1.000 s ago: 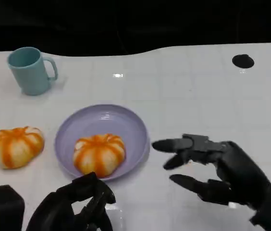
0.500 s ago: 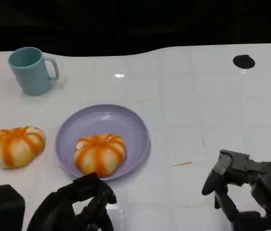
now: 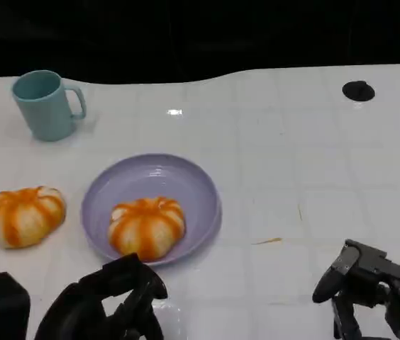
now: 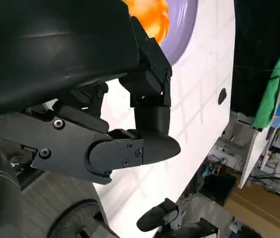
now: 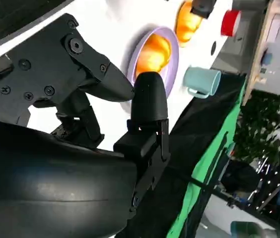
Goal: Grasp the bread from the table and place it into the plate.
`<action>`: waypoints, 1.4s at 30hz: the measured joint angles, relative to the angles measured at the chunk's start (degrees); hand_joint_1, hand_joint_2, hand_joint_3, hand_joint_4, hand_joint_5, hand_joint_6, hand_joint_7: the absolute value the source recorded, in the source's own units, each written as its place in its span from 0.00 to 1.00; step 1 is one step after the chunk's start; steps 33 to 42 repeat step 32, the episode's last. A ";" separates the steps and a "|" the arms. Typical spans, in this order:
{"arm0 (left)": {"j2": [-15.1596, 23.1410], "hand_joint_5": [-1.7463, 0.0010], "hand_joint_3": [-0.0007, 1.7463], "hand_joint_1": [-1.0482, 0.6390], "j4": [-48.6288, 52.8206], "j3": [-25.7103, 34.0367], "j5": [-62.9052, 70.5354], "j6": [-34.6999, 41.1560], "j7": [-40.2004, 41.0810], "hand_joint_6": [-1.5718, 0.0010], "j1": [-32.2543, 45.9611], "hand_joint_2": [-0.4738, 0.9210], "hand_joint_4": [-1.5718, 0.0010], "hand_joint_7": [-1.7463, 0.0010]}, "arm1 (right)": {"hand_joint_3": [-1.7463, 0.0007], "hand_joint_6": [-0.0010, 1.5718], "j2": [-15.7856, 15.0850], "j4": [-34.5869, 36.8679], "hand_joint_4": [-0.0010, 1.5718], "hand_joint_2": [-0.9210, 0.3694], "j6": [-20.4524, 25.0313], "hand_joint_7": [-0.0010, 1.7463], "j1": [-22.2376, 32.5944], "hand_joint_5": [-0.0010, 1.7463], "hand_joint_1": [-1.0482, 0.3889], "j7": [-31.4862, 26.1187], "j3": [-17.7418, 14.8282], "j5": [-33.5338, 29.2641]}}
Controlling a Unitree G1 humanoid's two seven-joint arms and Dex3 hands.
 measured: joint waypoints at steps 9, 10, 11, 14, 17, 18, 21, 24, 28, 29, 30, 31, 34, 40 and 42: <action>0.22 0.00 0.28 0.35 0.02 0.94 -0.50 -0.26 -0.01 0.61 0.07 0.99 0.54 0.12 | 0.24 0.42 0.05 2.99 0.55 0.36 -1.07 0.94 -0.83 1.00 0.62 -0.34 -0.04 -0.38; 0.21 0.00 0.28 0.35 0.03 1.03 -0.50 -0.48 -0.01 0.61 0.08 0.99 0.54 0.12 | 0.24 0.42 0.05 3.31 0.56 0.36 -1.07 0.94 -0.96 1.00 0.62 -0.40 -0.04 -0.41; 0.20 0.00 0.28 0.35 0.03 1.10 -0.52 -0.57 -0.01 0.60 0.08 0.99 0.54 0.13 | 0.24 0.42 0.07 3.66 0.56 0.36 -1.08 0.93 -1.08 1.00 0.61 -0.41 -0.04 -0.44; 0.14 0.00 0.28 0.35 0.05 1.22 -0.61 -0.57 -0.01 0.60 0.09 0.99 0.53 0.12 | 0.23 0.43 0.16 4.03 0.57 0.36 -1.09 0.93 -1.43 1.00 0.63 -0.44 -0.01 -0.49; 0.20 0.00 0.28 0.35 0.08 1.26 -0.55 -1.03 -0.01 0.60 0.12 0.99 0.53 0.12 | 0.23 0.43 0.50 4.04 0.56 0.37 -1.08 0.92 -1.81 1.00 0.63 -0.46 0.00 -0.47; 0.24 0.00 0.28 0.35 0.08 1.29 -0.53 -1.22 -0.01 0.60 0.13 0.99 0.53 0.12 | 0.22 0.43 0.59 4.03 0.56 0.37 -1.04 0.92 -1.87 1.00 0.63 -0.46 0.01 -0.44; 0.28 0.00 0.28 0.35 0.07 1.47 -0.54 -1.25 0.00 0.60 0.22 0.99 0.53 0.12 | 0.22 0.43 0.70 4.03 0.56 0.37 -0.84 0.92 -1.90 1.00 0.64 -0.46 0.04 -0.44; 0.38 0.00 0.28 0.34 0.07 1.69 -0.54 -1.25 0.00 0.60 0.24 0.99 0.52 0.12 | 0.22 0.44 0.77 4.03 0.56 0.37 -0.83 0.92 -1.91 1.00 0.64 -0.46 0.05 -0.47; 0.60 0.00 0.27 0.34 -0.25 1.72 -0.35 -0.68 0.63 0.60 0.24 0.99 0.52 0.13 | 0.23 0.44 0.78 4.02 0.55 0.37 -0.78 0.91 -2.01 1.00 0.65 -0.46 0.05 -0.48; 0.65 0.00 0.27 0.34 -0.34 1.73 -0.30 -0.54 0.68 0.60 0.24 0.99 0.52 0.13 | 0.23 0.44 0.78 4.02 0.55 0.37 -0.73 0.91 -2.07 1.00 0.65 -0.46 0.05 -0.48; 0.73 0.00 0.27 0.34 -0.44 1.73 -0.27 -0.50 0.68 0.60 0.24 0.99 0.52 0.13 | 0.23 0.44 0.78 4.02 0.55 0.37 -0.72 0.91 -2.12 1.00 0.65 -0.46 0.05 -0.48; 0.77 0.00 0.27 0.33 -0.47 1.73 -0.26 -0.50 0.68 0.60 0.24 0.99 0.52 0.13 | 0.22 0.44 0.78 4.02 0.55 0.37 -0.73 0.91 -2.15 1.00 0.65 -0.46 0.05 -0.49; 0.80 0.00 0.27 0.33 -0.47 1.73 -0.25 -0.50 0.68 0.60 0.25 0.99 0.52 0.13 | 0.22 0.44 0.78 4.03 0.55 0.37 -0.74 0.91 -2.16 1.00 0.65 -0.46 0.05 -0.49; 0.80 0.00 0.27 0.33 -0.47 1.73 -0.25 -0.50 0.68 0.60 0.25 0.99 0.52 0.13 | 0.22 0.44 0.78 4.03 0.55 0.37 -0.74 0.91 -2.16 1.00 0.65 -0.46 0.05 -0.49; 0.80 0.00 0.27 0.33 -0.47 1.73 -0.25 -0.50 0.68 0.60 0.25 0.99 0.52 0.13 | 0.22 0.44 0.78 4.03 0.55 0.37 -0.74 0.91 -2.16 1.00 0.65 -0.46 0.05 -0.49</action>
